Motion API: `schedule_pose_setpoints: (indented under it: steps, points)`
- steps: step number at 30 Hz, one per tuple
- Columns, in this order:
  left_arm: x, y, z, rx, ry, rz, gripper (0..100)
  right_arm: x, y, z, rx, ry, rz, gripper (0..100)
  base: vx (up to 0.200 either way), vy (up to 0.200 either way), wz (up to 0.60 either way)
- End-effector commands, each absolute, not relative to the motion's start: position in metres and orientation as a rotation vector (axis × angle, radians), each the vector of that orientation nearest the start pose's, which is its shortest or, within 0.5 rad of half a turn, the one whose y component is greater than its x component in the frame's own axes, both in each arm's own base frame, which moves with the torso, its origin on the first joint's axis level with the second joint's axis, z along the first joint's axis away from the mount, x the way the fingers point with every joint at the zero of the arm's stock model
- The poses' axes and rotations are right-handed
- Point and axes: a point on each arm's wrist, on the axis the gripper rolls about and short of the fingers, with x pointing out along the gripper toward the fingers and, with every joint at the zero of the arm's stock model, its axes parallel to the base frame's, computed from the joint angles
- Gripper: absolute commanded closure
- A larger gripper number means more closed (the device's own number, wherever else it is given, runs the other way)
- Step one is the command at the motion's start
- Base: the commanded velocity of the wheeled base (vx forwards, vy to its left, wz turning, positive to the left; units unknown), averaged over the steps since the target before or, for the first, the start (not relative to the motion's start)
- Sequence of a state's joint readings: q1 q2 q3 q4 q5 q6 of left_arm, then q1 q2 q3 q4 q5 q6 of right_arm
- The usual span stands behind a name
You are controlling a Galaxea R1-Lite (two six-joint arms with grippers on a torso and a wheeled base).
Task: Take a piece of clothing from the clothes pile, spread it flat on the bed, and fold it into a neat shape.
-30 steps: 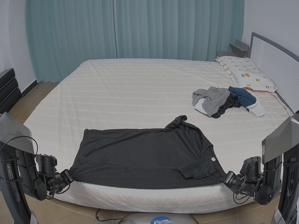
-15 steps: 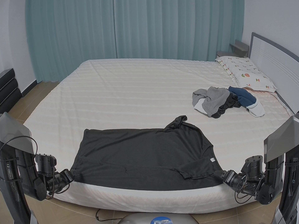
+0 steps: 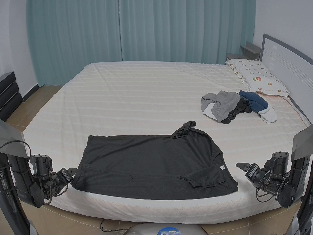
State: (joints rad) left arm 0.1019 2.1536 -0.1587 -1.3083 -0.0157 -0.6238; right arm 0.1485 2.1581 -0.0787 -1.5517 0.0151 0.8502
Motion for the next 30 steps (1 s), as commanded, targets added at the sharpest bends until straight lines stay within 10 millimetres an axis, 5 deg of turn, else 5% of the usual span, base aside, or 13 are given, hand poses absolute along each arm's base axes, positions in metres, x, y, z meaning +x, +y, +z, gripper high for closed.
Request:
schedule_pose_setpoints:
  steps: [1, 17, 30]
  points:
    - [0.244, 0.029, -0.003, -0.652, 0.612, 0.307, 0, 0.237, 0.027, 0.012, 0.813, 0.534, -0.072, 0, 0.000, 0.200, 0.00]
    - [0.245, 0.027, -0.001, -0.713, 0.597, 0.282, 0, 0.242, 0.026, 0.011, 0.833, 0.532, -0.062, 0, 0.000, 0.050, 0.00]
    - [0.252, 0.024, 0.001, -0.743, 0.579, 0.239, 0, 0.243, 0.026, 0.002, 0.836, 0.574, -0.060, 0, 0.185, 0.000, 0.00]
